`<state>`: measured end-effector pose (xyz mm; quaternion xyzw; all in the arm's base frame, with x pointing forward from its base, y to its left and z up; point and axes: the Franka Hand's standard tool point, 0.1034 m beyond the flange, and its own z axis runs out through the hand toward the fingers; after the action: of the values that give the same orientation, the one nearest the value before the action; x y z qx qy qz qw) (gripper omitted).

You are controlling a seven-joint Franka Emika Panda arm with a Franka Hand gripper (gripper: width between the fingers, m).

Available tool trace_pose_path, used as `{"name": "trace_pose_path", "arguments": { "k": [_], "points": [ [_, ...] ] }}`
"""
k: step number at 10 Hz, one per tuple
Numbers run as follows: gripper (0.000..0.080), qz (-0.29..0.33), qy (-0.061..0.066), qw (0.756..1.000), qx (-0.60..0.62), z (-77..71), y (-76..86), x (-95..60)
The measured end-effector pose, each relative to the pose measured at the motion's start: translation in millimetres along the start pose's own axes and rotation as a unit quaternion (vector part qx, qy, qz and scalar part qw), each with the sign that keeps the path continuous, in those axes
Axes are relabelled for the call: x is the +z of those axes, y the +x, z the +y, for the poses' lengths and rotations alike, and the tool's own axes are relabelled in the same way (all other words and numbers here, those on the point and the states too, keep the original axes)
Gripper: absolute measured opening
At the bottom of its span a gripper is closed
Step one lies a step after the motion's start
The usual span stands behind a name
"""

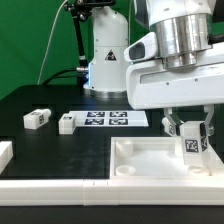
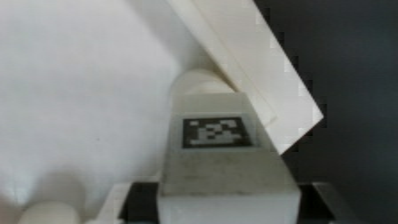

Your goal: Assemble one leg

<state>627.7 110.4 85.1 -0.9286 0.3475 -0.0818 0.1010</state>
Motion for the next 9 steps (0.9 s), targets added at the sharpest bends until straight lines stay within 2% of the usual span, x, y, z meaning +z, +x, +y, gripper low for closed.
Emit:
{"name": "trace_pose_path", "arguments": {
  "k": [3, 5, 7, 9],
  "points": [
    [0.0293, -0.002, -0.006, 0.999, 0.053, -1.3, 0.9, 0.7],
    [0.0293, -0.01, 0.001, 0.995, 0.1, 0.8, 2.7, 0.9],
    [0.0293, -0.014, 0.002, 0.987, 0.161, 1.2, 1.6, 0.6],
    [0.0293, -0.014, 0.002, 0.992, 0.124, 1.0, 1.5, 0.6]
  ]
}}
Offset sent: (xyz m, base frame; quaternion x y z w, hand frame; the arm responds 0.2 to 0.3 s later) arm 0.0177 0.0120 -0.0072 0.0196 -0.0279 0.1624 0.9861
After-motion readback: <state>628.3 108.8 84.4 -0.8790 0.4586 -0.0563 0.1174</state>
